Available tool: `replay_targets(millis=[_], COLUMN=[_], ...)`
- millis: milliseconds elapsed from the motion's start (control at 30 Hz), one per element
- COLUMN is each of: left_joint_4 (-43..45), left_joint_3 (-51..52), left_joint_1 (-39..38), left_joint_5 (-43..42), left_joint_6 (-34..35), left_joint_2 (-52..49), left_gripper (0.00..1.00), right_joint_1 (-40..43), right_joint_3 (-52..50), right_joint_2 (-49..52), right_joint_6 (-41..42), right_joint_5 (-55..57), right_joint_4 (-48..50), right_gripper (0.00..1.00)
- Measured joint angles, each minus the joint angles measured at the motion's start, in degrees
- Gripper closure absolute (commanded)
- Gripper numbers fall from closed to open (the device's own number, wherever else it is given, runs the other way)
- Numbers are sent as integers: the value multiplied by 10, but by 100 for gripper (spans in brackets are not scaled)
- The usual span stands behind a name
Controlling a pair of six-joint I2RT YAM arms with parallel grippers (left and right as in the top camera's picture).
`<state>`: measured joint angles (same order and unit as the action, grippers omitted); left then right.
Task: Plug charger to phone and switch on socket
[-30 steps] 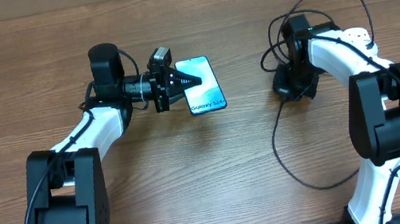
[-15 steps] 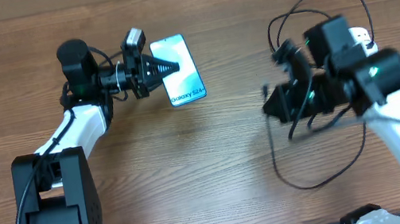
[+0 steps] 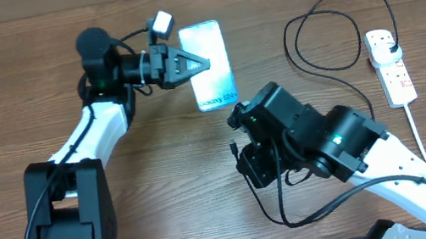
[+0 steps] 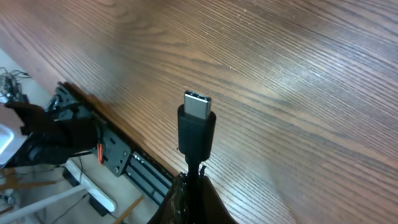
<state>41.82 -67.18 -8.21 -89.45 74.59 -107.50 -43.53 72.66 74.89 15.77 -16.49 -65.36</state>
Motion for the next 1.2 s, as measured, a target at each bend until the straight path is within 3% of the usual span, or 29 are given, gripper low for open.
replay_targets(millis=[333, 1200], left_joint_4=[-1, -20], left_joint_3=[0, 0], left_joint_1=[-28, -28], left_joint_5=[0, 0], left_joint_6=[-73, -136], left_joint_2=[0, 0], left_gripper=[96, 96], right_joint_1=[-1, -1], right_joint_3=[0, 13], right_joint_2=[68, 68], right_joint_6=[28, 52], right_joint_5=[39, 131], right_joint_4=[32, 47], right_gripper=[96, 96])
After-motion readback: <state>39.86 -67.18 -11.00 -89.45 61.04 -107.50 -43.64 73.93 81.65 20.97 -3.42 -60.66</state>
